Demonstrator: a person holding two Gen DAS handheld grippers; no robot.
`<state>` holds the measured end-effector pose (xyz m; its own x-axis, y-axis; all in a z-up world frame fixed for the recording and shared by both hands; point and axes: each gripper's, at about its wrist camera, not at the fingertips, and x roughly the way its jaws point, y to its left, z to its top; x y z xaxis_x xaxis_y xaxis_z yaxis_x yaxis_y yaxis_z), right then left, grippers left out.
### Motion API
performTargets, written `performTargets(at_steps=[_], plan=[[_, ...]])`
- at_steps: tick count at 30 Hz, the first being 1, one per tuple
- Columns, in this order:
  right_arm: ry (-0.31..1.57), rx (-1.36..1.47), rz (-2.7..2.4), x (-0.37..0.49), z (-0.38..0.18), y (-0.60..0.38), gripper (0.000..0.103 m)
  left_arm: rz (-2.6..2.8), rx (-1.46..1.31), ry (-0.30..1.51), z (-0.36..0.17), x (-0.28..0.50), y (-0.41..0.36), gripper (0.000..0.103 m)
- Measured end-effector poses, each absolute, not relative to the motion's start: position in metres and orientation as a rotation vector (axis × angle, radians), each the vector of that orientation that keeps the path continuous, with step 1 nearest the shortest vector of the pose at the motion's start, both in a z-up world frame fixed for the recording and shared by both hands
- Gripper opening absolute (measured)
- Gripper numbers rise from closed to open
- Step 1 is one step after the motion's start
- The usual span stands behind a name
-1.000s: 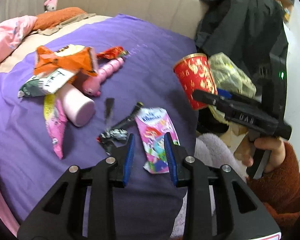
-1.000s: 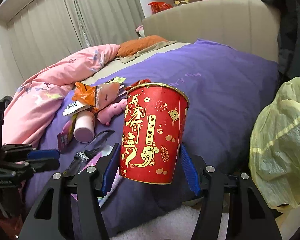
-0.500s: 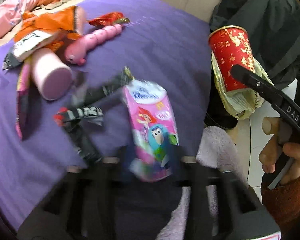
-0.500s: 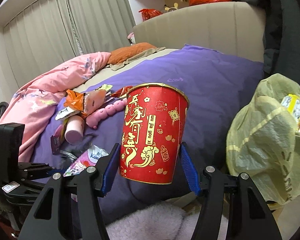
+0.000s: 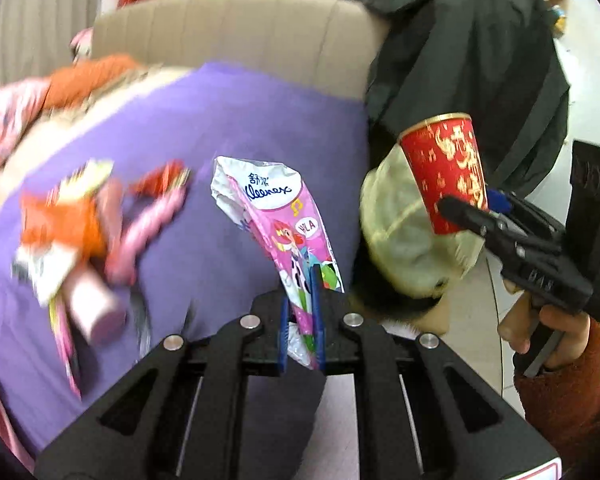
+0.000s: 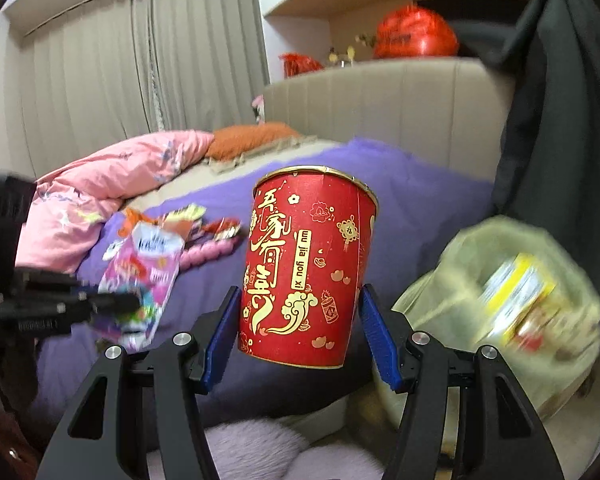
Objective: Collect trash
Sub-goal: 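Carry the tissue pack and red cup to the yellow bag and release both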
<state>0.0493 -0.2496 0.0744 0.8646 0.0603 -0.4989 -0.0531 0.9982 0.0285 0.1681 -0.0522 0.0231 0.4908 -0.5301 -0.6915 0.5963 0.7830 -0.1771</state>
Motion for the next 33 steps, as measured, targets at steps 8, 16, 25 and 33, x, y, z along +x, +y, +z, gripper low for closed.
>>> performTargets(at_steps=[8,16,25,33], plan=[[0.468,-0.037,-0.104,0.035,0.12,-0.33,0.056,-0.88,0.096,0.71,0.067,0.192,-0.157,0.01],[0.487,-0.051,-0.288,0.017,0.127,-0.416,0.056,-1.115,0.087,0.764,0.053,0.208,-0.252,0.01],[0.544,-0.026,-0.324,0.027,0.112,-0.469,0.056,-1.273,0.287,0.997,0.002,0.224,-0.366,0.01],[0.598,0.014,-0.269,0.049,0.086,-0.479,0.056,-1.069,0.472,1.045,-0.033,0.254,-0.382,0.008]])
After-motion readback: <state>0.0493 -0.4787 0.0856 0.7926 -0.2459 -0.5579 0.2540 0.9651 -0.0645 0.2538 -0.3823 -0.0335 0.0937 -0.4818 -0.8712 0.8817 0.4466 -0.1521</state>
